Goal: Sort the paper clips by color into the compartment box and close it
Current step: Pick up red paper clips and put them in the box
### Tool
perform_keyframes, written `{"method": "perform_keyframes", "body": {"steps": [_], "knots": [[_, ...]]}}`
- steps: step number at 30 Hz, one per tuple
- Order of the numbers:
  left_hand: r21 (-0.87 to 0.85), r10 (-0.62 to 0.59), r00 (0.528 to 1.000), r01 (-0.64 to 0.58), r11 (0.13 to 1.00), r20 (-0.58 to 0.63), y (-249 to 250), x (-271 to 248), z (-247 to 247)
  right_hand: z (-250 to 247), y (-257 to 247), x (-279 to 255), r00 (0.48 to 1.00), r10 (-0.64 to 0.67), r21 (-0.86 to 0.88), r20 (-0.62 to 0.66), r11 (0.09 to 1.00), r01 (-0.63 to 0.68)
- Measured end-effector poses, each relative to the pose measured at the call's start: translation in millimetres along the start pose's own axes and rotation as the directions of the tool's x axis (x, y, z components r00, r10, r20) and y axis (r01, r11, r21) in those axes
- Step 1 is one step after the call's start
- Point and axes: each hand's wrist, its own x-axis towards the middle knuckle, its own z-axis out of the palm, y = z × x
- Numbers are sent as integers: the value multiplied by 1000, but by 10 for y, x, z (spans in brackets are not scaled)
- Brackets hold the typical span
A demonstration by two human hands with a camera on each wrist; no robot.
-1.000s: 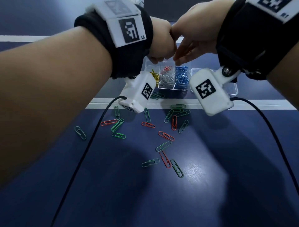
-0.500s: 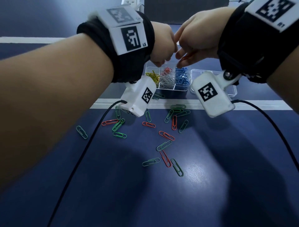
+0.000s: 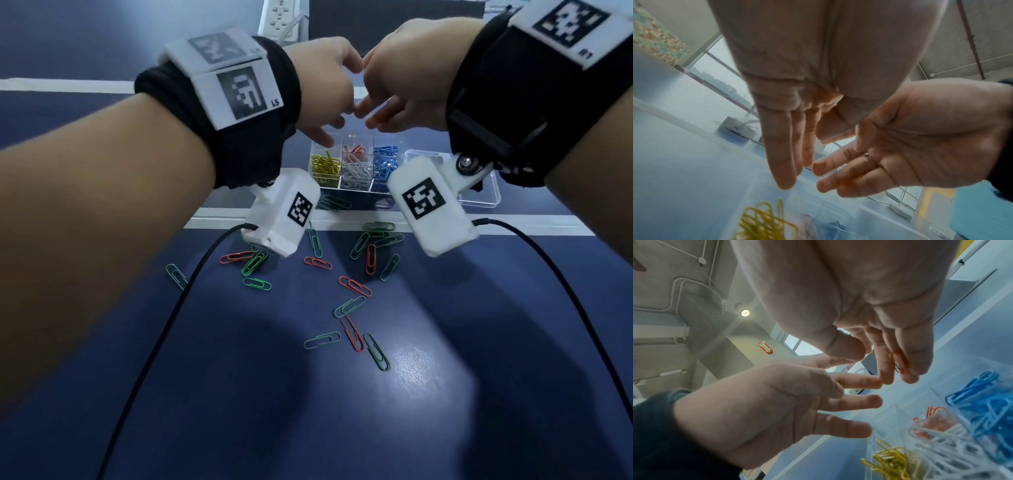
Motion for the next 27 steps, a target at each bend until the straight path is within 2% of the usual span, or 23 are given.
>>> {"method": "perform_keyframes", "body": {"steps": [2,4,8,10,11,13,16,21,24,27], "knots": [[53,42,999,-41,998,-21,-43,-12,-69,18,-14,-14,998,53,67,28,996,-54],[144,90,992,-77,987,-84,-106,-84,-133,26,-9,-18,999,40,76,-11,996,-40],[255,125,990,-103,961,-71,-281,-271,-266,70,-50,-90,999,11,100,-30,995,-8],[348,125,991,-102,932,-45,-396,-384,-333,66,-16,-172,990,-116,18,-81,993,118],[421,118,993,-96,902,-27,-455,-448,-357,71,16,-254,976,-199,-79,-93,978,192],[561,81,997,-78,824,20,-586,-587,-387,118,93,-429,945,-328,-348,-18,888,302],[682,44,995,-95,725,91,-714,-806,-404,281,200,-665,916,-371,-584,155,713,388],[736,33,992,-110,668,118,-833,-1019,-400,612,275,-865,856,-402,-686,325,523,506],[748,32,994,-102,655,107,-852,-1045,-366,747,267,-860,847,-398,-701,352,487,520],[799,31,994,-103,592,105,-832,-1034,-324,825,266,-847,835,-417,-692,360,481,538]]}}
